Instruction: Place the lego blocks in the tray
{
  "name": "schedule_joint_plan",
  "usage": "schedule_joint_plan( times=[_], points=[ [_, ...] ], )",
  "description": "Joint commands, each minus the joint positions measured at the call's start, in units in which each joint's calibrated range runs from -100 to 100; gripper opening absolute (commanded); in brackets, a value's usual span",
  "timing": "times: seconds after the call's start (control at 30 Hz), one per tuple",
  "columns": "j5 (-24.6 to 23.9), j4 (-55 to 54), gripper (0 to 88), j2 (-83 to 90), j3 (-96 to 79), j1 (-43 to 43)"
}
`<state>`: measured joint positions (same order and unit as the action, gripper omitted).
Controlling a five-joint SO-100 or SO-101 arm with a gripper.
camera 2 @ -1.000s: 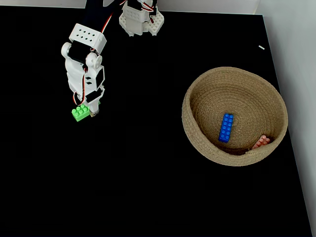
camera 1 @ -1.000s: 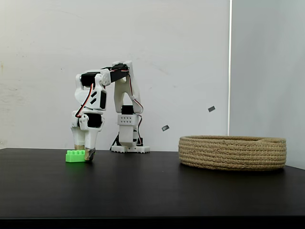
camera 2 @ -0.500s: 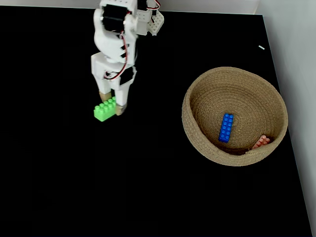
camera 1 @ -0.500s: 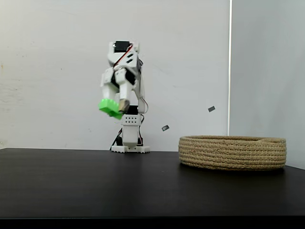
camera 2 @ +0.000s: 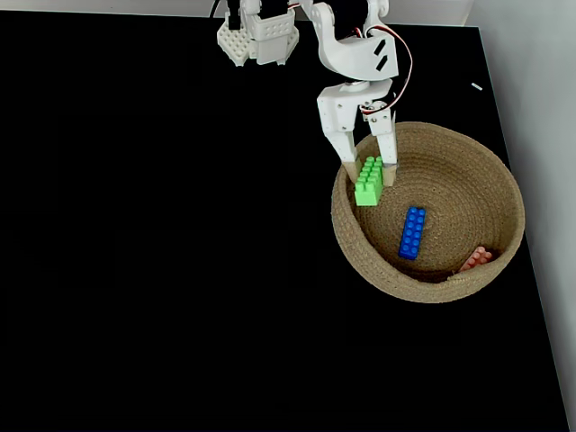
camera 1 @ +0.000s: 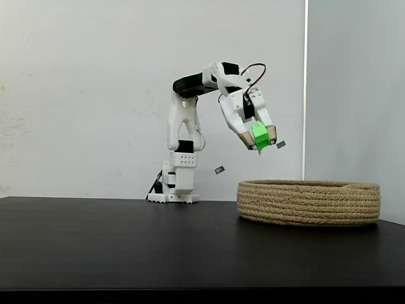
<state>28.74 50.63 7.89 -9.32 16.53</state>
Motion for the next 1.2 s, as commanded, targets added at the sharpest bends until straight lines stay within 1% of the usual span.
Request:
schedule_joint_plan(
  times=[0.0, 0.03, 0.1, 0.2, 0.27, 0.3, 0.33, 0.43, 0.47, 0.53, 0.67, 0.83, 1.03, 1.17],
  points=[
    [0.1, -3.3, 19.6, 5.7, -3.1, 1.6],
    [0.2, -3.9, 25.5, 5.7, -4.5, 1.7],
    [0.0, -4.1, 31.8, 5.8, -5.6, 1.7],
    [-0.7, -3.6, 34.7, 6.6, -5.5, 1.5],
    [-0.8, -3.0, 34.7, 7.6, -5.0, 1.0],
    [-0.9, -2.4, 34.1, 7.9, -4.4, 0.7],
    [-1.0, -2.0, 31.8, 8.5, -3.7, 0.2],
    [-1.6, 1.9, 18.9, 11.0, -0.1, -2.6],
    [-1.5, 3.3, 11.0, 12.5, -0.1, -3.9],
    [-0.4, 5.1, 0.3, 16.4, -3.7, -7.2],
    [2.7, 5.2, 0.0, 25.4, -18.5, -14.6],
    [8.1, 1.9, 0.0, 37.6, -41.0, -20.6],
    [12.8, -6.7, 0.0, 52.0, -65.0, -22.2],
    [15.6, -8.2, 0.0, 63.0, -77.0, -21.9]
  ],
)
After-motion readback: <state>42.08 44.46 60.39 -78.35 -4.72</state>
